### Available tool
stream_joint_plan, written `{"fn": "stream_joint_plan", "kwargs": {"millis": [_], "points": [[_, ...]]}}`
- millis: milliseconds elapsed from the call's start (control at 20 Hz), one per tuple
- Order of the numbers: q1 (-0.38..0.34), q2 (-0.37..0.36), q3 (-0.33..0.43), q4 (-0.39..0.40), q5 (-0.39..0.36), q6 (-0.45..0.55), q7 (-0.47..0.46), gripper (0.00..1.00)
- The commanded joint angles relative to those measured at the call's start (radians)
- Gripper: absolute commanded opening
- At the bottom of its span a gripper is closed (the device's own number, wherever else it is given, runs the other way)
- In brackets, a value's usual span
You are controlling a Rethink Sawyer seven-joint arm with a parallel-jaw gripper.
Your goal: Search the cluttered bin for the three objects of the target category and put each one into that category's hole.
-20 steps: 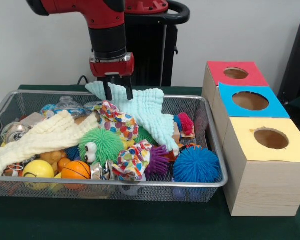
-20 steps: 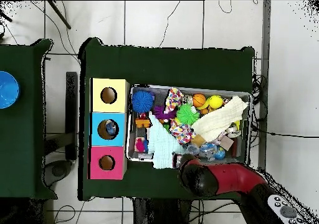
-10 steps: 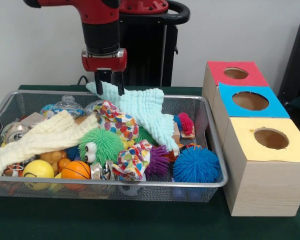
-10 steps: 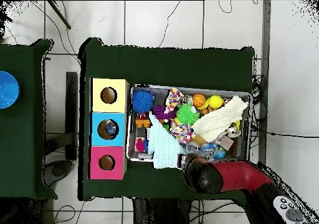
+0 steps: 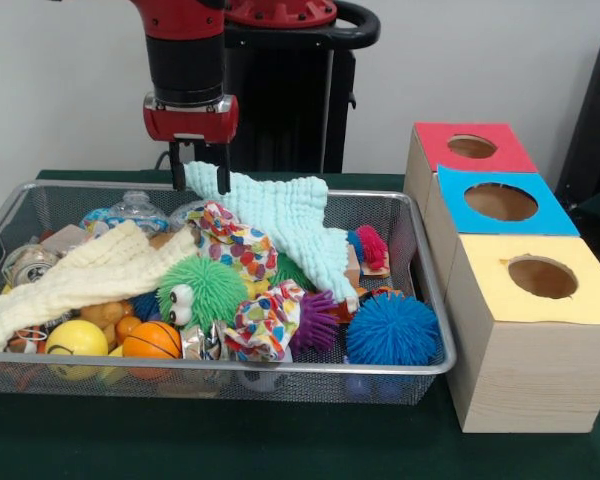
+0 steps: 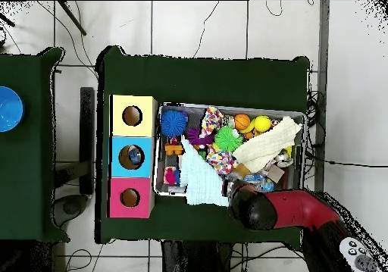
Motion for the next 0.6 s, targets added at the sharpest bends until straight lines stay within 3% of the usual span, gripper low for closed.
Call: {"fn": "stream_joint_plan", "kwargs": {"millis": [50,600], "points": [[0.022,-0.032,0.048,-0.092,0.029,0.085,-0.039,1.00],[0.007,0.033,0.040,-0.133,-0.008,0.050,-0.055,1.00]]}}
